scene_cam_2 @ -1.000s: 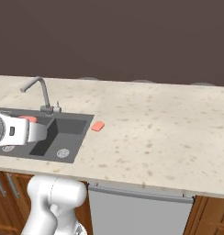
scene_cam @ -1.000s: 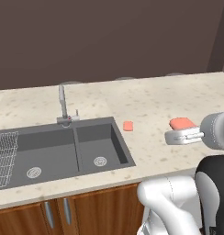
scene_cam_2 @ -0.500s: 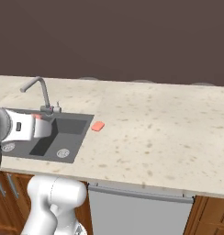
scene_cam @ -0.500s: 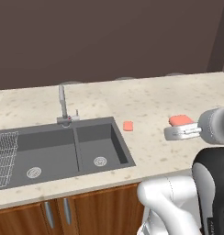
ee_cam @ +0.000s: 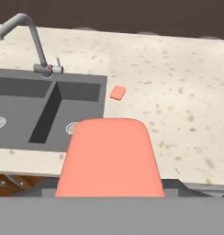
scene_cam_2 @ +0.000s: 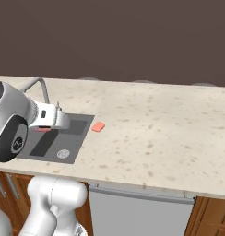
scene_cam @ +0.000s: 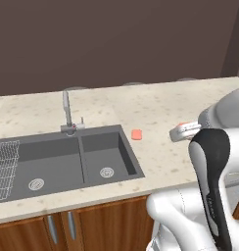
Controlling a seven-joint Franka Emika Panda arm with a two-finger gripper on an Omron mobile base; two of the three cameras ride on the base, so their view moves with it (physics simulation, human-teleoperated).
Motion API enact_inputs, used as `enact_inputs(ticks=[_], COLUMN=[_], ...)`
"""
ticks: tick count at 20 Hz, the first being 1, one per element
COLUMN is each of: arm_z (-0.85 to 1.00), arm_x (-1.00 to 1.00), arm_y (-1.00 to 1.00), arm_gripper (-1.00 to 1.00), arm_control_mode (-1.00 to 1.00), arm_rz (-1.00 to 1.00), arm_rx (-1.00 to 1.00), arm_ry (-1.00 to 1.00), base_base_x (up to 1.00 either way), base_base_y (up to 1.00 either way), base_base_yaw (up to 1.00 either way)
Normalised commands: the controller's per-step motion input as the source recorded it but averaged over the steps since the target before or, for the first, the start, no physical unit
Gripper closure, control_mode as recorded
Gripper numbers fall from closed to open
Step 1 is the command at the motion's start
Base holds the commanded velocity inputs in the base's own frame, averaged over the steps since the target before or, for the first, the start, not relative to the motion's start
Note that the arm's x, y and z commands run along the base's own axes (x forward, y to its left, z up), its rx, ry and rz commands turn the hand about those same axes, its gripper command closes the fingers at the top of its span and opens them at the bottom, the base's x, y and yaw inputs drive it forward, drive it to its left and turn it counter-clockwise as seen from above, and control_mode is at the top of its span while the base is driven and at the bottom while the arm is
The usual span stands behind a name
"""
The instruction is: Locate and retrieve the bar soap and bar soap from the cabinet. Place them next to the sink.
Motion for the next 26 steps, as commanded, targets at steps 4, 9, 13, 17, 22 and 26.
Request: enact_inputs(ticks=[4,9,13,17,22,26], arm_z=[-0.54,-0.64,-0.71,-0.67,-0.45,-0.47], arm_x=[0.69,0.86,0.76,0.82,0.74,0.71], arm_y=[-0.32,-0.17,0.08,0.15,0.02,0.05], arm_gripper=[1.0,1.0,1.0,1.0,1.0,1.0], arm_control_mode=[-1.0,-1.0,-1.0,-1.0,-1.0,-1.0], arm_rz=[-0.01,0.0,0.0,0.01,0.04,0.06], arm_rx=[-0.01,0.03,0.0,-0.09,-0.07,-0.01], arm_ry=[0.14,0.05,0.01,0.17,0.17,0.26], base_base_x=[0.0,0.0,0.0,0.0,0.0,0.0], base_base_y=[0.0,0.0,0.0,0.0,0.0,0.0], base_base_yaw=[0.0,0.0,0.0,0.0,0.0,0.0])
